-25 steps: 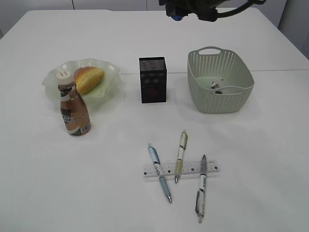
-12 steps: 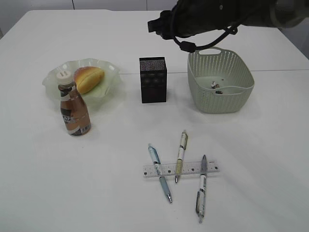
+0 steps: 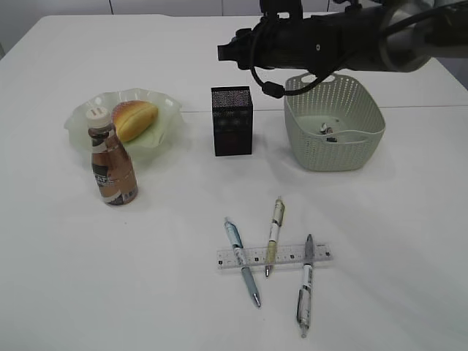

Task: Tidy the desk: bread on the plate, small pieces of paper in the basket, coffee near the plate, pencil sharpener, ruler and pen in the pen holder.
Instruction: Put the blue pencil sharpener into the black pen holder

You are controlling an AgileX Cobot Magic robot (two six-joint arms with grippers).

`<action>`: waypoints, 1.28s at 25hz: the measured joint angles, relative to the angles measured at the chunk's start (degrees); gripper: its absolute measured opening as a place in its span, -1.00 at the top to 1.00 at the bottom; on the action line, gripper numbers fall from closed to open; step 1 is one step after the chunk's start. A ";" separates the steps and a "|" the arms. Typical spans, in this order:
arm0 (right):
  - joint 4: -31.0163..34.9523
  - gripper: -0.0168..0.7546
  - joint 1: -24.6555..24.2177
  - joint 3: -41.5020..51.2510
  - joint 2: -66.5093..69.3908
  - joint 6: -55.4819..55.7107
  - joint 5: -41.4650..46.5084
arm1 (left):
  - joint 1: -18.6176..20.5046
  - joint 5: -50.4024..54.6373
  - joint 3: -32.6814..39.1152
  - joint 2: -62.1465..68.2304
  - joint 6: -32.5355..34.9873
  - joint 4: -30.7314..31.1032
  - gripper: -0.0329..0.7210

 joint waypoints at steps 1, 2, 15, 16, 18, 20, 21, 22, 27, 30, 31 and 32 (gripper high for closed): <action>0.00 0.09 0.00 0.00 0.36 0.00 -0.39 | 0.00 0.00 0.00 0.00 0.00 0.00 -0.08; 0.00 0.09 0.00 0.00 0.81 0.12 -0.71 | 0.00 0.00 0.00 0.00 0.00 0.00 -0.08; 0.00 0.09 0.11 -0.68 5.05 1.36 -3.54 | 0.00 0.00 0.00 0.00 -0.09 0.09 -0.07; 0.00 0.09 0.19 -0.68 5.41 1.59 -3.54 | 0.00 0.00 0.00 0.00 -0.09 0.09 -0.07; 0.00 0.09 0.23 -0.68 6.04 1.82 -3.54 | 0.00 0.00 0.00 0.00 -0.09 0.09 -0.07; 0.00 0.09 0.33 -0.68 6.48 2.03 -3.77 | 0.00 0.00 0.00 0.00 -0.09 0.09 -0.07; 0.00 0.09 0.33 -0.68 6.64 2.16 -4.06 | 0.00 0.00 0.00 0.00 -0.09 0.09 -0.07; 0.00 0.09 0.33 -0.68 6.73 2.27 -4.55 | 0.00 0.00 0.00 0.00 -0.09 0.09 -0.07; 0.00 0.09 0.33 -0.68 6.73 2.38 -6.23 | 0.00 0.00 0.00 0.00 -0.09 0.09 -0.07; 0.00 0.09 0.33 -0.68 6.73 2.46 -6.24 | 0.00 0.00 0.00 0.00 -0.09 0.09 -0.07; 0.00 0.09 0.33 -0.68 6.73 2.46 -6.24 | 0.00 0.00 0.00 0.00 -0.09 0.09 -0.07; 0.00 0.09 0.33 -0.68 6.73 2.46 -6.24 | 0.00 0.00 0.00 0.00 -0.09 0.09 -0.07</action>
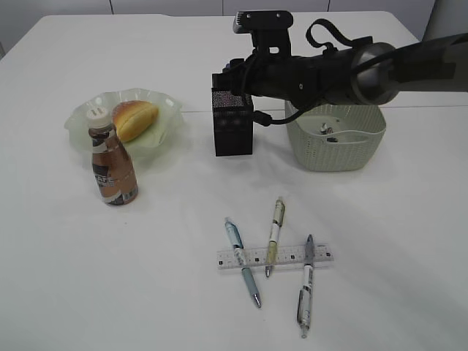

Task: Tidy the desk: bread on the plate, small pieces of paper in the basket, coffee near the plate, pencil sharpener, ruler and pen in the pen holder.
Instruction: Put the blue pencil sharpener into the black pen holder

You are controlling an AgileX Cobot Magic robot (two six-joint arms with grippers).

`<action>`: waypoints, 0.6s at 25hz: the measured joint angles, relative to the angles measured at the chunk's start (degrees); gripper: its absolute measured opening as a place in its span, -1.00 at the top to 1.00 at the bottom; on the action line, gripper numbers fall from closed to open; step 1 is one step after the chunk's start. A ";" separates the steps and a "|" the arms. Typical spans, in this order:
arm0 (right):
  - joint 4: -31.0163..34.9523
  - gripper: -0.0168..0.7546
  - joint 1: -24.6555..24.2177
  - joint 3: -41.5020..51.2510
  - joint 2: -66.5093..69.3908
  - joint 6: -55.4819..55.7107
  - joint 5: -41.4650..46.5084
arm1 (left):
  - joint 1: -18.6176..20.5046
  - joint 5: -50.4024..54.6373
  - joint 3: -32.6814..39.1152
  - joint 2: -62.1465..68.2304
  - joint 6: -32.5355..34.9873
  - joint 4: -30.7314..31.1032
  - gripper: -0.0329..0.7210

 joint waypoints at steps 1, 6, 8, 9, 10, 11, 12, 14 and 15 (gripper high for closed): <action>0.00 0.09 0.00 0.00 0.00 0.00 0.00 | 0.00 0.00 0.00 0.00 0.00 0.00 -0.07; -0.19 0.09 0.00 0.00 0.00 0.00 -0.10 | 0.00 0.00 0.00 0.00 0.00 0.00 -0.07; -0.23 0.09 0.00 0.00 0.00 0.00 -0.10 | 0.00 0.00 0.00 0.00 0.00 0.00 -0.07; -0.23 0.09 0.00 0.00 0.00 0.00 -0.10 | 0.00 0.00 0.00 0.00 0.00 0.00 -0.07; -0.23 0.09 0.00 0.00 0.00 0.00 -0.10 | 0.00 0.00 0.00 0.00 0.00 0.00 -0.07; -0.32 0.08 0.00 0.00 0.00 0.00 -0.10 | 0.00 0.00 0.00 0.00 0.00 0.00 -0.07; -0.32 0.07 0.00 0.00 0.00 0.00 -0.10 | 0.00 0.00 0.00 0.00 0.00 0.00 -0.07; -0.32 0.06 0.00 0.00 0.00 0.00 -0.10 | 0.00 0.00 0.00 0.00 0.00 0.00 -0.06; -0.32 0.05 0.00 0.00 0.00 0.00 -0.10 | 0.00 0.00 0.00 0.00 0.00 0.00 -0.06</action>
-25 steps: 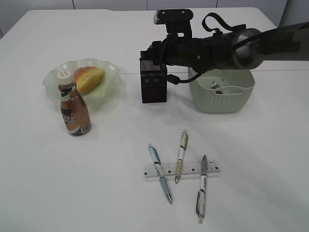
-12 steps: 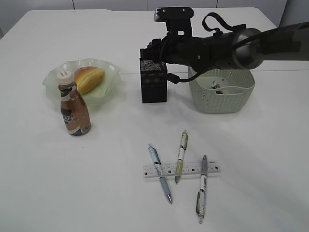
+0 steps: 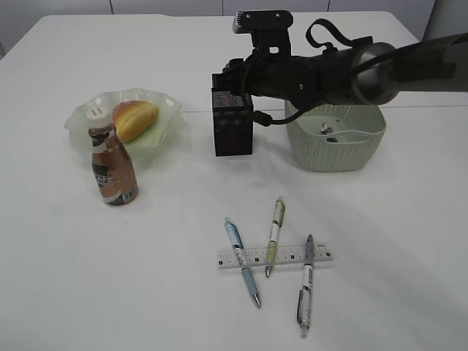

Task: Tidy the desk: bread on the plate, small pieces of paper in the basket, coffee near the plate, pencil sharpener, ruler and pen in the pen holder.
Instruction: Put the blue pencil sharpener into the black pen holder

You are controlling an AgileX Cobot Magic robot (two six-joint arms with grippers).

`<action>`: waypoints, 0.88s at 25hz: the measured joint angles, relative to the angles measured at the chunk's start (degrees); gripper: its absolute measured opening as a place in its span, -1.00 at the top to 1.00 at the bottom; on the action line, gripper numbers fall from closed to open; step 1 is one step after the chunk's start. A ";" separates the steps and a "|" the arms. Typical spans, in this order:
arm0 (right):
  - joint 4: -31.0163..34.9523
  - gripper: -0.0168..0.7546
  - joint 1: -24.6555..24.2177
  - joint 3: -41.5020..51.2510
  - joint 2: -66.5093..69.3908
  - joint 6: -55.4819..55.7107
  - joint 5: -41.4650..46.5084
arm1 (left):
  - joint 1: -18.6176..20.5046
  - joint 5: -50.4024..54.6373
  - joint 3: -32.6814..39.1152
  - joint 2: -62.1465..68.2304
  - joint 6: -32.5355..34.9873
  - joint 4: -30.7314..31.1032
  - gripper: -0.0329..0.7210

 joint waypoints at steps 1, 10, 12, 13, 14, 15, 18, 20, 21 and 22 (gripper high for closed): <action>0.00 0.04 0.00 0.00 0.00 0.00 0.00 | 0.00 0.00 0.00 0.00 0.00 0.00 -0.05; 0.00 -0.01 0.00 0.00 1.13 0.18 -0.51 | 0.00 0.00 0.00 0.00 0.00 0.00 -0.05; 0.00 -0.01 0.00 0.00 1.13 0.32 -0.51 | 0.00 0.00 0.00 0.00 0.00 0.00 -0.05; 0.00 -0.01 0.00 0.00 1.13 0.42 -0.51 | 0.00 0.00 0.00 0.00 0.00 0.00 -0.05; 0.00 -0.01 0.00 0.00 1.13 0.47 -0.51 | 0.00 0.00 0.00 0.00 0.00 0.00 -0.05; 0.00 -0.01 0.00 0.00 1.13 0.56 -0.51 | 0.00 0.00 0.00 0.00 0.00 0.00 -0.04; 0.18 -0.08 0.00 0.00 1.13 0.60 -0.51 | 0.00 0.00 0.00 0.00 0.00 0.00 -0.04; 0.18 -0.12 0.00 0.00 1.13 0.60 -1.04 | 0.00 0.00 0.00 0.00 0.00 0.00 -0.04; 0.18 -0.13 0.00 0.00 1.13 0.69 -1.56 | 0.00 0.00 0.00 0.00 0.00 0.00 -0.04; 0.18 -0.13 0.00 0.00 1.13 0.69 -1.96 | 0.00 0.00 0.00 0.00 0.00 0.00 -0.04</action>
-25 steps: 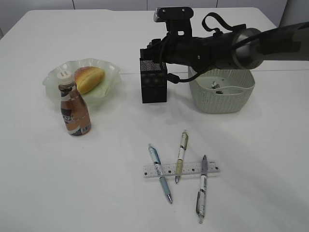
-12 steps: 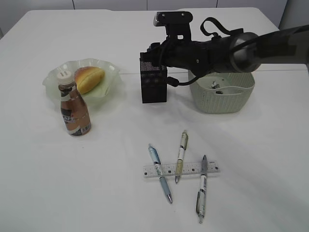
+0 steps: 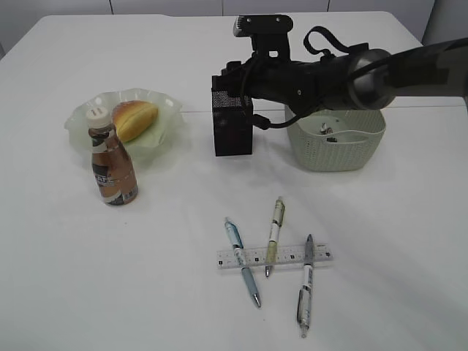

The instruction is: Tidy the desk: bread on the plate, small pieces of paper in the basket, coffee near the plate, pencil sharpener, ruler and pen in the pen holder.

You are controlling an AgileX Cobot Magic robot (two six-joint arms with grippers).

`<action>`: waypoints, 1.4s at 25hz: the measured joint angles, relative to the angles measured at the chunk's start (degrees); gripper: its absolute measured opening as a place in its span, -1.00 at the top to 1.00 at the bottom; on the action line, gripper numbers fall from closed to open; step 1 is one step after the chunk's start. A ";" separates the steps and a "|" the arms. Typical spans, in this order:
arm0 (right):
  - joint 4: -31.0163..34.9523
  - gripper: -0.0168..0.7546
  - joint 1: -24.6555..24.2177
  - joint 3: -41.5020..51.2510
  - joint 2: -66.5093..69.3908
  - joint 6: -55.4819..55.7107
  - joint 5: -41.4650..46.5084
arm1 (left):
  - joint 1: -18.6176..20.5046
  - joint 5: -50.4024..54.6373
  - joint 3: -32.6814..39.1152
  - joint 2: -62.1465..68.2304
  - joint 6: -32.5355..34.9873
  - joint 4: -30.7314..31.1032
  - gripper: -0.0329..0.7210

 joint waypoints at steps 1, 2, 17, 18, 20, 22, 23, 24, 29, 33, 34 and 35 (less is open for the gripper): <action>0.00 -0.14 0.00 0.00 0.00 0.00 -0.61 | 0.00 0.00 0.00 0.00 0.00 0.00 -0.04; 0.00 -0.14 0.00 0.00 0.00 0.00 -0.73 | 0.00 0.00 0.00 0.00 0.00 0.00 -0.04; 1.62 -0.15 0.00 0.00 -5.02 2.55 14.35 | 0.00 0.00 0.00 0.00 0.00 0.00 -0.03; 1.91 -0.14 0.00 0.00 -6.41 2.76 17.78 | 0.00 0.00 0.00 0.00 0.00 0.00 -0.03; 2.15 -0.11 0.00 0.00 -9.97 3.12 23.37 | 0.00 0.00 0.00 0.00 0.00 0.00 -0.03; 2.51 -0.09 0.00 0.00 -13.17 3.21 27.49 | 0.00 0.00 0.00 0.00 0.00 0.00 -0.03; 3.10 -0.09 0.00 0.00 -14.85 3.21 29.77 | 0.00 0.00 0.00 0.00 0.00 0.00 -0.02; 3.67 -0.09 0.00 0.00 -16.45 3.21 31.84 | 0.00 0.00 0.00 0.00 -0.11 0.00 -0.02; 4.71 -0.09 0.00 0.00 -22.73 3.21 48.50 | 0.00 0.00 0.00 0.00 -0.45 0.00 -0.02; 4.85 -0.09 0.00 0.00 -26.55 2.69 63.04 | 0.00 0.00 0.00 0.00 -0.48 0.00 -0.02; 4.85 -0.09 0.00 0.00 -27.28 2.10 66.61 | 0.00 0.00 0.00 0.00 -0.48 0.00 -0.02; 4.85 -0.09 0.00 0.00 -27.86 1.73 69.47 | 0.00 0.00 0.00 0.00 -0.48 0.00 -0.02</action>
